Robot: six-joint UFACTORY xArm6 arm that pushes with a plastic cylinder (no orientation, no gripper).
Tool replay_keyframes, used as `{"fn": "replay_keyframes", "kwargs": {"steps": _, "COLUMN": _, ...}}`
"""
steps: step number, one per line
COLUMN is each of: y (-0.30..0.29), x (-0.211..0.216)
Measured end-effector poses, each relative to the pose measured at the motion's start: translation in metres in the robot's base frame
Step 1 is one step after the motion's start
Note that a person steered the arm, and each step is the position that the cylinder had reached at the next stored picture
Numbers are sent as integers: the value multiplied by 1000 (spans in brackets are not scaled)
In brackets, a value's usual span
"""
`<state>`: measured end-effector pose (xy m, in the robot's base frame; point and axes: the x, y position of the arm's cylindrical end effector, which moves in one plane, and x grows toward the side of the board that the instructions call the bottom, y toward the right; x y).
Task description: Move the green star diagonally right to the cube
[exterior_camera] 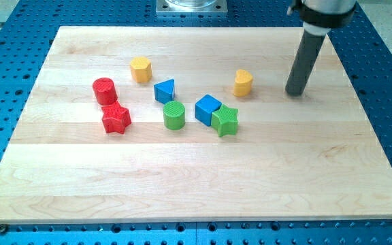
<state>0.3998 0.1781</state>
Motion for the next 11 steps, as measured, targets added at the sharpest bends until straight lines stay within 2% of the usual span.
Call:
{"fn": "replay_keyframes", "kwargs": {"steps": 1, "y": -54, "x": -8}}
{"fn": "replay_keyframes", "kwargs": {"steps": 2, "y": -121, "x": -38}}
{"fn": "replay_keyframes", "kwargs": {"steps": 3, "y": -153, "x": -50}}
{"fn": "replay_keyframes", "kwargs": {"steps": 4, "y": -90, "x": -49}}
{"fn": "replay_keyframes", "kwargs": {"steps": 5, "y": -11, "x": 3}}
{"fn": "replay_keyframes", "kwargs": {"steps": 6, "y": -12, "x": 105}}
{"fn": "replay_keyframes", "kwargs": {"steps": 7, "y": -84, "x": 123}}
{"fn": "replay_keyframes", "kwargs": {"steps": 8, "y": -154, "x": 122}}
{"fn": "replay_keyframes", "kwargs": {"steps": 10, "y": -144, "x": 80}}
{"fn": "replay_keyframes", "kwargs": {"steps": 11, "y": -98, "x": 74}}
